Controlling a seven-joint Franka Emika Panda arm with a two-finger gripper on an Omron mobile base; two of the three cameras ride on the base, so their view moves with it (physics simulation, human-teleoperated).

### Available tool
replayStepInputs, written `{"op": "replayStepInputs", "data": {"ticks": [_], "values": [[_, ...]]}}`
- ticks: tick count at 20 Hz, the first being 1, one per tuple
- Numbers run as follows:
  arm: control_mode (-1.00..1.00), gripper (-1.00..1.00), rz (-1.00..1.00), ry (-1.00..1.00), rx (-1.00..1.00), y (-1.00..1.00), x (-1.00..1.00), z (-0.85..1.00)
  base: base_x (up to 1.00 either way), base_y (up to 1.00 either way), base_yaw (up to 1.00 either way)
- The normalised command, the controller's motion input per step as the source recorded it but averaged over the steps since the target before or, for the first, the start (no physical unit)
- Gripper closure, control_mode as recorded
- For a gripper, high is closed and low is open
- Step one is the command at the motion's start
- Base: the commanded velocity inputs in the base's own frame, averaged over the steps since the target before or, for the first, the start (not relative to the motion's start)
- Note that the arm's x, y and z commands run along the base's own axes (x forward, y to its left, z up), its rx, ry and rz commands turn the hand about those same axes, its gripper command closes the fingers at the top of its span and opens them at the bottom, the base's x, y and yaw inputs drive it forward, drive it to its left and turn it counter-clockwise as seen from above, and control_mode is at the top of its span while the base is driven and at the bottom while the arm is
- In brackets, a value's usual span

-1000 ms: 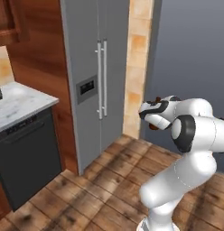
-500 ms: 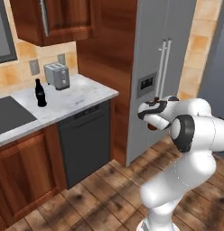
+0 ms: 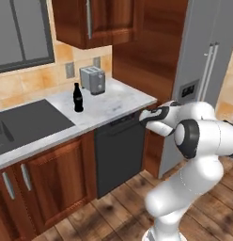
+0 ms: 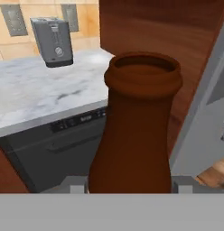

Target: Place the large bottle from the dining counter next to the other large bottle outside the sink, and place the small bottle from the dining counter next to the other small bottle inside the sink.

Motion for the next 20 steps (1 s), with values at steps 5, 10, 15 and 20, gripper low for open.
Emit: {"op": "replayStepInputs", "data": {"ticks": [5, 10, 15, 20], "values": [[1.00, 1.00, 0.00, 0.00, 0.00, 0.00, 0.00, 0.00, 0.25, 0.76, 0.19], [1.00, 1.00, 0.00, 0.00, 0.00, 0.00, 0.00, 0.00, 0.19, 0.73, 0.24], [1.00, 1.00, 0.00, 0.00, 0.00, 0.00, 0.00, 0.00, 0.29, 0.35, 0.20], [1.00, 1.00, 0.00, 0.00, 0.00, 0.00, 0.00, 0.00, 0.21, 0.16, 0.14]]}}
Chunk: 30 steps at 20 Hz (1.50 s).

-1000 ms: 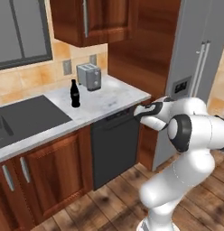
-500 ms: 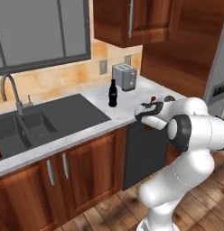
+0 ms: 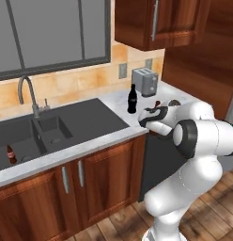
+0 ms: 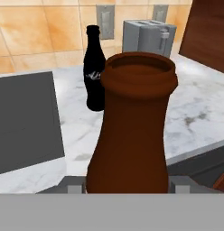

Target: Place the large bottle from the dining counter next to the other large bottle outside the sink, and place the small bottle from the dining counter next to the other small bottle inside the sink.

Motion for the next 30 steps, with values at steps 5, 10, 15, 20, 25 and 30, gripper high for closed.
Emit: {"op": "replayStepInputs", "data": {"ticks": [5, 10, 15, 20, 25, 30], "values": [[1.00, 1.00, 0.00, 0.00, 0.00, 0.00, 0.00, 0.00, 0.16, 0.21, 0.12], [1.00, 1.00, 0.00, 0.00, 0.00, 0.00, 0.00, 0.00, 0.33, 0.13, 0.10], [1.00, 1.00, 0.00, 0.00, 0.00, 0.00, 0.00, 0.00, 0.44, 0.13, 0.08], [1.00, 1.00, 0.00, 0.00, 0.00, 0.00, 0.00, 0.00, 0.40, 0.11, 0.08], [1.00, 1.00, 0.00, 0.00, 0.00, 0.00, 0.00, 0.00, 0.38, 0.02, 0.08], [1.00, 1.00, 0.00, 0.00, 0.00, 0.00, 0.00, 0.00, 0.09, 0.00, 0.05]]}}
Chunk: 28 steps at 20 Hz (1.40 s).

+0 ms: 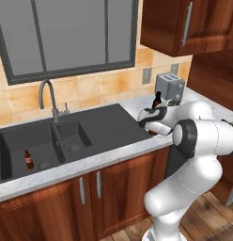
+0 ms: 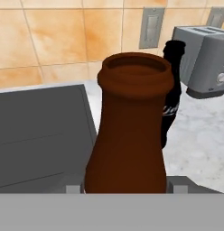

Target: Place the large bottle from the dining counter next to the other large bottle outside the sink, and place the small bottle from the dining counter next to the other small bottle inside the sink.

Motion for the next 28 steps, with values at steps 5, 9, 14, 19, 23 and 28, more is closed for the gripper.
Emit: {"op": "replayStepInputs", "data": {"ticks": [5, 9, 14, 19, 23, 28], "values": [[1.00, 1.00, 0.00, 0.00, 0.00, 0.00, 0.00, 0.00, 0.00, 0.00, -0.04], [1.00, 1.00, 0.00, 0.00, 0.00, 0.00, 0.00, 0.00, 0.00, 0.00, -0.16], [1.00, 1.00, 0.00, 0.00, 0.00, 0.00, 0.00, 0.00, -0.01, 0.00, -0.21], [1.00, 1.00, 0.00, 0.00, 0.00, 0.00, 0.00, 0.00, 0.07, 0.03, -0.11], [1.00, 1.00, 0.00, 0.00, 0.00, 0.00, 0.00, 0.00, 0.28, 0.06, 0.00], [1.00, 1.00, 0.00, 0.00, 0.00, 0.00, 0.00, 0.00, 0.26, 0.04, 0.00]]}}
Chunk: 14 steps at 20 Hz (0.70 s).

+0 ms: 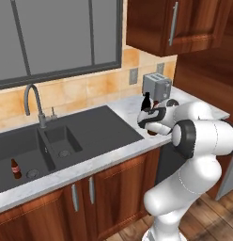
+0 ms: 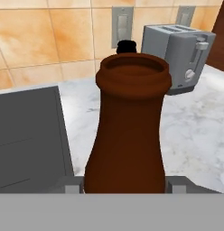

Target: Place the large bottle from the dining counter next to the other large bottle outside the sink, and place the small bottle from the dining counter next to the other small bottle inside the sink.

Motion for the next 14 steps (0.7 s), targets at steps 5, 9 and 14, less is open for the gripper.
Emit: {"op": "replayStepInputs", "data": {"ticks": [5, 9, 14], "values": [[1.00, 1.00, 0.00, 0.00, 0.00, 0.00, 0.00, 0.00, 0.29, 0.02, 0.00], [1.00, 1.00, 0.00, 0.00, 0.00, 0.00, 0.00, 0.00, 0.35, 0.00, 0.00], [1.00, 1.00, 0.00, 0.00, 0.00, 0.00, 0.00, 0.00, 0.33, 0.01, 0.00]]}}
